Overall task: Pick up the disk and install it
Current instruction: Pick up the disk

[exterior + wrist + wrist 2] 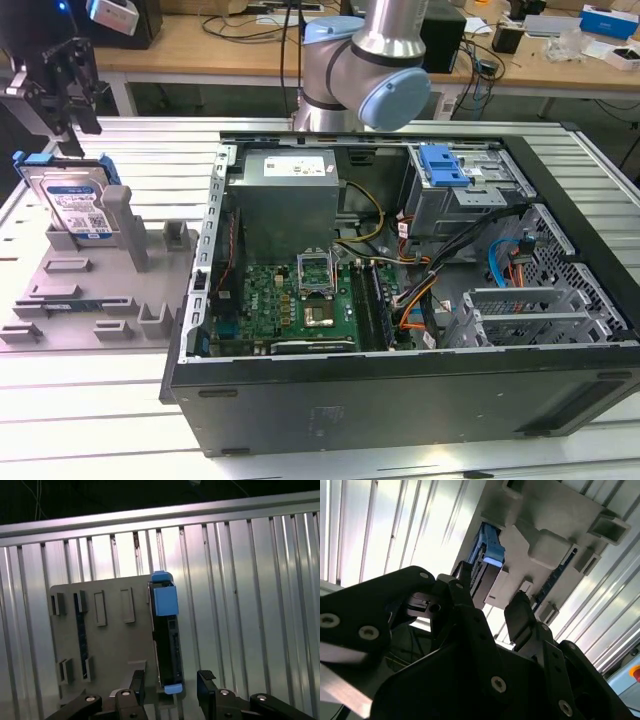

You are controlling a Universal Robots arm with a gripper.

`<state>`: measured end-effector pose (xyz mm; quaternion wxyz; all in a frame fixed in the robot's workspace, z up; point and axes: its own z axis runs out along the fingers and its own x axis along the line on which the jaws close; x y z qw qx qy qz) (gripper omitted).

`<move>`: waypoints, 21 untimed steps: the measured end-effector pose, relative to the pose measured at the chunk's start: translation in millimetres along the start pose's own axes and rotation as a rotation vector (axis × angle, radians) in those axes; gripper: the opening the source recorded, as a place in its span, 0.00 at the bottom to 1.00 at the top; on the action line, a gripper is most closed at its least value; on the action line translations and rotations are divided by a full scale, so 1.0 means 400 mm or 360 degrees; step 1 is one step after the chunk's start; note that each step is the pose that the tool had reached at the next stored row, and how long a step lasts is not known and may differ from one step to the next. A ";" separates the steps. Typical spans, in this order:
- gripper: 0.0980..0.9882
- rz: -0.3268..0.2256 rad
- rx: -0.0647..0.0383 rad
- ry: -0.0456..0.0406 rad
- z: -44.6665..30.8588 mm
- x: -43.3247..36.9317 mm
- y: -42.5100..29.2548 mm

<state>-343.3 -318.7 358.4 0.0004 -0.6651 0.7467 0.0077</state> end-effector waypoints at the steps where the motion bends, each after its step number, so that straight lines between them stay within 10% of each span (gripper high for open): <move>1: 0.50 -0.0009 0.0000 0.0000 0.001 -0.006 0.009; 17: 0.50 -0.0152 -0.0014 0.0034 0.051 -0.008 0.135; 21: 0.50 -0.0167 -0.0018 0.0035 0.058 -0.008 0.138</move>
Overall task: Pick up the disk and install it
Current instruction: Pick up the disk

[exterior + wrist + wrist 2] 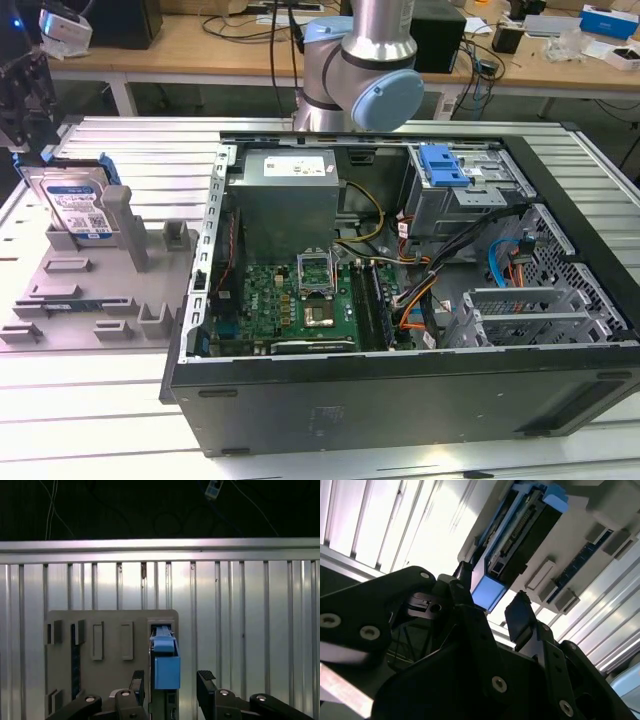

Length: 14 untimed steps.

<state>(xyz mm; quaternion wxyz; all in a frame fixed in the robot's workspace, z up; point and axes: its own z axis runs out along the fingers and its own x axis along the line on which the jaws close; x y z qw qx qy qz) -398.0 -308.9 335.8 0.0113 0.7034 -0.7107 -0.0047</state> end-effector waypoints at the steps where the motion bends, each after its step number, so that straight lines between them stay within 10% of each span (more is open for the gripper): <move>1: 0.50 -0.0002 -0.0002 0.0000 0.003 0.000 0.000; 14: 0.50 -0.0035 -0.0009 0.0003 0.038 0.000 0.009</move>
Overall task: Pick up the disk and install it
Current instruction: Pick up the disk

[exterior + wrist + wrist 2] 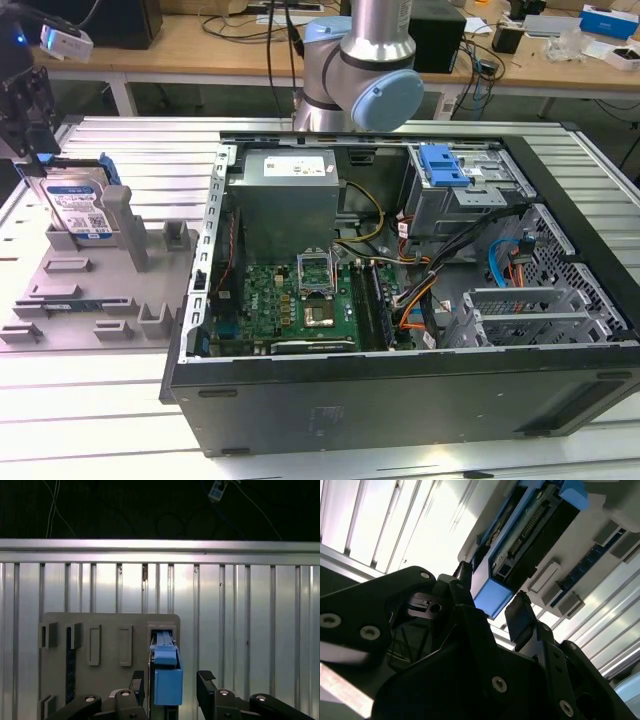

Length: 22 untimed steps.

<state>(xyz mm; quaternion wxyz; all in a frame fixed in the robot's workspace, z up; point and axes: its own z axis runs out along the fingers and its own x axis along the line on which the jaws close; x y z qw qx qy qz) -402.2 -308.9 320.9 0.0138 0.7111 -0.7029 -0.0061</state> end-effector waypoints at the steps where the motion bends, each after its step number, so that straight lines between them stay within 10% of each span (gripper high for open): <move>1: 0.50 -0.0002 -0.0002 0.0001 0.003 0.000 0.000; 22: 0.50 0.0012 -0.0008 0.0004 0.016 0.018 -0.013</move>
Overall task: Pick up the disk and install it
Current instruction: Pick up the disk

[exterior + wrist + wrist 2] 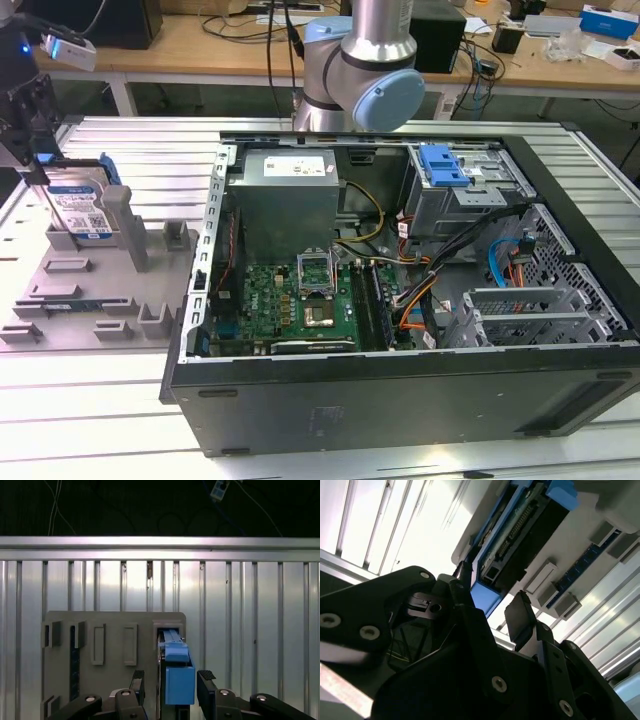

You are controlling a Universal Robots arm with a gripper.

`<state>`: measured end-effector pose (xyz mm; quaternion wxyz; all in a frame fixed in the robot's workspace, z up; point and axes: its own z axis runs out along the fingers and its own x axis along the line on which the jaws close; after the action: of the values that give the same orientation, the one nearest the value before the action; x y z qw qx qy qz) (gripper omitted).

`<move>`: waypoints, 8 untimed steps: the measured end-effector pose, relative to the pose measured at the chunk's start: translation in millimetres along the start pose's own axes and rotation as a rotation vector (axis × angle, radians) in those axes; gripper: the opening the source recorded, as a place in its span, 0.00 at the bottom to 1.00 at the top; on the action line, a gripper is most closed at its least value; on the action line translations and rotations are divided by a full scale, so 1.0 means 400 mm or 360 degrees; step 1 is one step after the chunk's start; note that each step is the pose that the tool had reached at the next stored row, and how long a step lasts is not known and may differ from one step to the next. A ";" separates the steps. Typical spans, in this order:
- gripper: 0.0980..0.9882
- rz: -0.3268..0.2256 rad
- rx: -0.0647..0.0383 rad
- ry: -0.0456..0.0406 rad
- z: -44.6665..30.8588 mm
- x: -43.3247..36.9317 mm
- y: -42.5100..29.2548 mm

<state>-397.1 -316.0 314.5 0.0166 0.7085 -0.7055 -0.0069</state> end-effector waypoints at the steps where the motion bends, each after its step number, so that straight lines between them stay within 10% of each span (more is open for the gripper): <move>1: 0.50 0.0001 0.0000 0.0000 0.002 0.000 0.000; 8: 0.50 0.0000 0.0000 0.0000 0.013 0.000 0.005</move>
<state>-399.2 -316.1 309.5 0.0165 0.7085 -0.7055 -0.0068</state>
